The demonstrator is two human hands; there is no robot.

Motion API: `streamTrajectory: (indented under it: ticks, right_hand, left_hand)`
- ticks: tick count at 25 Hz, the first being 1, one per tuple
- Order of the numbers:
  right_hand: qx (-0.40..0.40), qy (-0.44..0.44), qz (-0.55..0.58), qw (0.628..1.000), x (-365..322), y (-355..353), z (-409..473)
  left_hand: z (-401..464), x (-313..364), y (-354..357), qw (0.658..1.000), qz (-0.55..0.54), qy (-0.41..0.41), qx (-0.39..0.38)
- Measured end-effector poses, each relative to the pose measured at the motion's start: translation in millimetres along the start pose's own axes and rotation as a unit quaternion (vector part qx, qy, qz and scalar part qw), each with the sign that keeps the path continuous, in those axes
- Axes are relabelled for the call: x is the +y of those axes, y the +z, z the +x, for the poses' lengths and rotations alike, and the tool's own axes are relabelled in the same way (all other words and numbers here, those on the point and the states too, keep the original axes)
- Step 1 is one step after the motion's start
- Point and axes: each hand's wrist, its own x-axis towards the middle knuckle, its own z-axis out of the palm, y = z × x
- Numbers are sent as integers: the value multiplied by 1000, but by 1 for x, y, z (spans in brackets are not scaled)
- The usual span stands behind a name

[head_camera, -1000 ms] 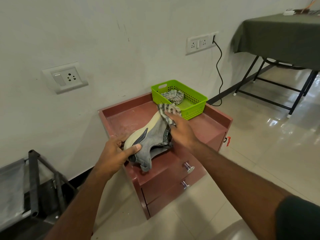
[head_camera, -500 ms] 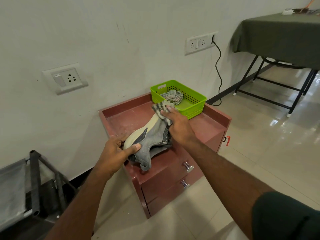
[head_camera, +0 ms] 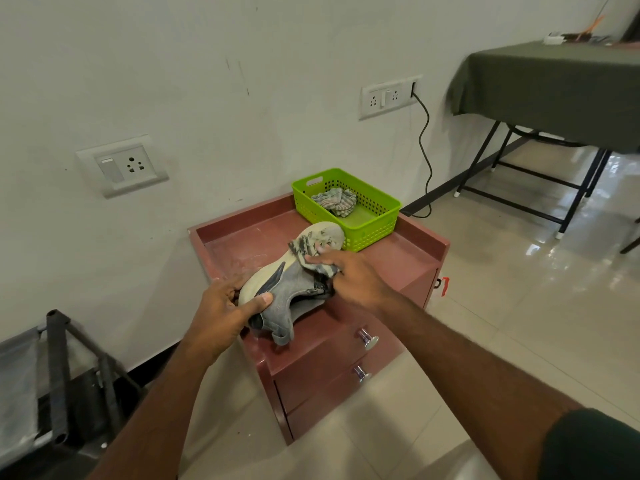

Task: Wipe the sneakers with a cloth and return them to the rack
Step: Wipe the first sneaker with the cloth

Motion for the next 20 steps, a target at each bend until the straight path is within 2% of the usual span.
streamTrajectory:
  ticks: [2, 4, 6, 8, 10, 13, 15, 16, 18, 20]
  right_hand:
    - [-47, -2, 37, 998, -4, -1, -9]
    - [-24, 61, 160, 985, -11, -18, -13]
    - [83, 118, 268, 952, -11, -36, -20]
    - [190, 138, 242, 941, -4, -46, -30]
    - [219, 145, 186, 947, 4, -48, -37]
    - [192, 80, 126, 970, 6, -42, -34]
    - [104, -2, 122, 987, -2, -33, -30]
    - [46, -27, 101, 993, -6, -26, -29]
    - [-26, -61, 21, 998, -10, -12, -28]
    - [-46, -86, -48, 994, -11, -2, -25]
  left_hand:
    - [-1, 1, 1, 1000, 26, -2, 9]
    - [-2, 0, 1, 999, 41, 1, 19]
    - [0, 1, -1, 1000, 7, -10, 23]
    - [4, 4, -7, 994, -69, -59, 53]
    - [5, 12, -16, 980, -133, -121, 79]
    - [0, 28, -33, 958, -202, -199, 32]
    - [-2, 36, -39, 954, -195, -228, 8]
    - [-2, 37, -37, 958, -168, -228, 33]
    - [2, 32, -31, 964, -74, -194, 166]
    - [5, 26, -26, 938, 77, -130, 313]
